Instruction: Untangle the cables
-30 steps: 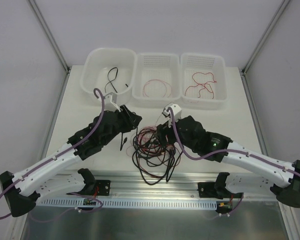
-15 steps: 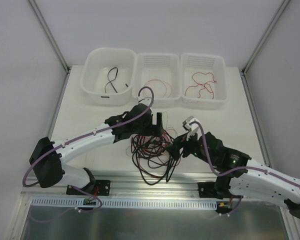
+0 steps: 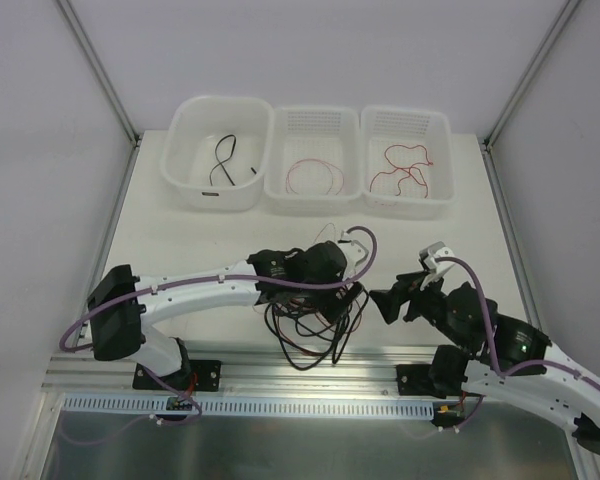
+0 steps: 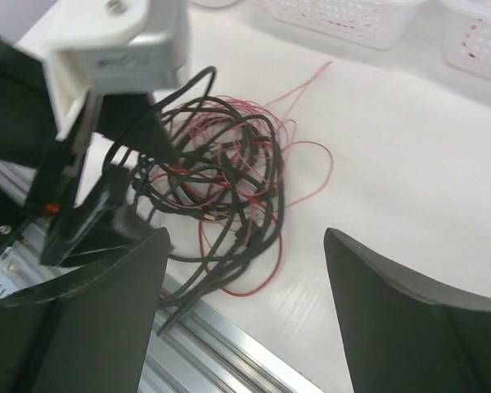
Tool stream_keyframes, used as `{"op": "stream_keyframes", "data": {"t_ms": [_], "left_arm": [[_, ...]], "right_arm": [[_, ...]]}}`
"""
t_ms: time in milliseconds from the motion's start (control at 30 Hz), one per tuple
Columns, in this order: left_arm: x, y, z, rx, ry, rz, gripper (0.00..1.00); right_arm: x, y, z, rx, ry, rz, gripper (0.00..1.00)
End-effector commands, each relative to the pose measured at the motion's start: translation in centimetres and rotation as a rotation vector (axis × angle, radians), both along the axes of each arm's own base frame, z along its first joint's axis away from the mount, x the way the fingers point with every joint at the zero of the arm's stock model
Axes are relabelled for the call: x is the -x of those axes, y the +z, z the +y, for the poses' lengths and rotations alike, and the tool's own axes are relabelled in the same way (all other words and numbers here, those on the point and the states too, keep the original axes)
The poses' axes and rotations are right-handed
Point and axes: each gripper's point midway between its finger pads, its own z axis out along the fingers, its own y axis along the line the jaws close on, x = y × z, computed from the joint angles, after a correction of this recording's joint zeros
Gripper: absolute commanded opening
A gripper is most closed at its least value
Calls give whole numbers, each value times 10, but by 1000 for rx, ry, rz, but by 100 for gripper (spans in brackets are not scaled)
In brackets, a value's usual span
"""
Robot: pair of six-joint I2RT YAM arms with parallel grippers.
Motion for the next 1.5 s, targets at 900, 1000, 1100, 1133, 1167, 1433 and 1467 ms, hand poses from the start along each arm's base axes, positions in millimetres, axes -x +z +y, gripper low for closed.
{"op": "stream_keyframes", "data": {"t_ms": [900,1000,1100,1133,1167,1433,1467], "left_arm": [[80,-65,-12,-353,-610,-191,81],[86,-68,-9,-353,-640,-164,79],[87,-74,-6,-372,-649,-156,72],[87,-75,-5,-378,-651,-154,70],[87,-79,-5,-388,-655,-151,68],[82,-104,2,-476,-660,-149,66],[81,-108,3,-488,-664,-146,66]], "right_arm": [[-4,-7,-69,39,-254,29,81],[-4,-9,-68,42,-253,35,81],[-5,-10,-67,45,-253,38,81],[-5,-10,-66,46,-253,39,81],[-5,-10,-66,48,-254,37,81],[-6,-13,-65,55,-256,44,81],[-6,-14,-65,54,-259,45,81]]}}
